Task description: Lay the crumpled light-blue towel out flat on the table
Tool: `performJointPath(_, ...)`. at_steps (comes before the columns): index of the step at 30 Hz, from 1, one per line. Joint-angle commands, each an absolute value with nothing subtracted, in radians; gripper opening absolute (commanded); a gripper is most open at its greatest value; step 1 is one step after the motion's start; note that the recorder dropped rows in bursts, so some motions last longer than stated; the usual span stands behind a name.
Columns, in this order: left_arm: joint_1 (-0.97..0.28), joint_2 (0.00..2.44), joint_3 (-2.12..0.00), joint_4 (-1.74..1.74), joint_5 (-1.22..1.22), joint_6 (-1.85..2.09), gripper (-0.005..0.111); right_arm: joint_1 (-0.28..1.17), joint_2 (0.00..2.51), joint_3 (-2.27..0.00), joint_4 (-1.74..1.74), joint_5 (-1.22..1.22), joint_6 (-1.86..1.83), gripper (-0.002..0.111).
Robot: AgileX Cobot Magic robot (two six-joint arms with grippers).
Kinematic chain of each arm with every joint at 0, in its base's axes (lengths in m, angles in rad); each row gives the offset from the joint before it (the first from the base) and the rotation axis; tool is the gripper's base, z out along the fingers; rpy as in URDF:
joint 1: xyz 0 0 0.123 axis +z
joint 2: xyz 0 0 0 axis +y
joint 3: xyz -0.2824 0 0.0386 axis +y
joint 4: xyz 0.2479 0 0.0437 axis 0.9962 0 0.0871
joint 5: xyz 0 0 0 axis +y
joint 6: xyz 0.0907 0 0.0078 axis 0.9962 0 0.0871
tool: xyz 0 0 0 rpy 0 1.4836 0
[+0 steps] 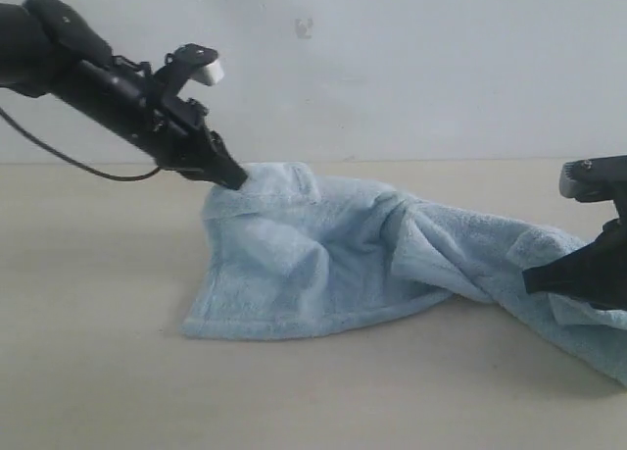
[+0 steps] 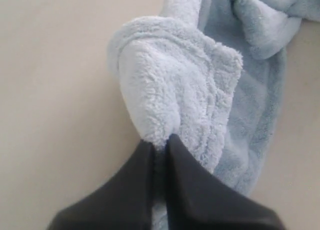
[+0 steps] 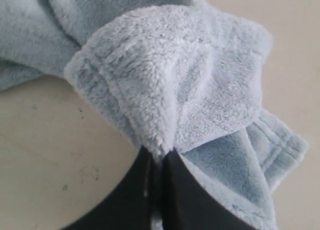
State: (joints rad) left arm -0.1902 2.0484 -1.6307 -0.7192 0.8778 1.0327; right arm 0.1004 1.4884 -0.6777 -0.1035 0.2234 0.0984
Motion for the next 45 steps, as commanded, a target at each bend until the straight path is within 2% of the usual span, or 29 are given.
performJointPath(1, -0.101, 1.892, -1.401, -0.709, 0.855, 1.017, 0.004, 0.103, 1.387, -0.675, -0.107, 0.252, 0.099, 0.0)
performJointPath(5, -0.053, 1.712, -1.146, -0.761, 0.757, 1.027, 0.004, 0.103, 1.259, -0.675, -0.107, 0.323, 0.099, 0.0)
performJointPath(12, -0.059, 1.348, -0.82, -0.916, 0.754, 1.029, 0.004, 0.103, 0.997, -0.675, -0.102, 0.546, 0.079, 0.0)
performJointPath(18, -0.059, 1.269, -0.559, -0.988, 0.74, 1.029, 0.004, 0.103, 1.038, -0.675, 0.24, 0.738, -0.328, 0.002)
performJointPath(21, -0.059, 1.269, -0.555, -1.015, 0.73, 1.074, 0.004, 0.103, 1.103, -0.675, 0.265, 0.754, -0.351, 0.026)
performJointPath(23, -0.059, 1.269, -0.555, -1.015, 0.73, 1.073, 0.005, 0.103, 1.131, -0.675, 0.263, 0.749, -0.344, 0.051)
performJointPath(25, -0.059, 1.27, -0.554, -1.015, 0.722, 1.073, 0.011, 0.103, 1.153, -0.675, 0.258, 0.745, -0.327, 0.066)
performJointPath(27, -0.059, 1.276, -0.554, -1.015, 0.711, 1.073, 0.021, 0.103, 1.168, -0.675, 0.239, 0.734, -0.314, 0.064)
performJointPath(30, -0.059, 1.293, -0.554, -1.037, 0.676, 1.071, 0.044, 0.103, 1.175, -0.675, 0.212, 0.709, -0.298, 0.056)
performJointPath(32, -0.059, 1.299, -0.554, -1.076, 0.644, 1.071, 0.062, 0.103, 1.175, -0.675, 0.212, 0.707, -0.298, 0.055)
performJointPath(34, -0.059, 1.301, -0.554, -1.108, 0.62, 1.092, 0.071, 0.103, 1.175, -0.675, 0.222, 0.71, -0.312, 0.055)
performJointPath(38, -0.059, 1.3, -0.554, -1.126, 0.624, 1.112, 0.072, 0.188, 1.175, -0.675, 0.314, 0.714, -0.448, 0.055)
performJointPath(45, -0.091, 1.3, -0.552, -1.136, 0.644, 1.128, 0.072, 0.401, 1.221, -0.675, 0.205, 0.687, -0.448, 0.055)
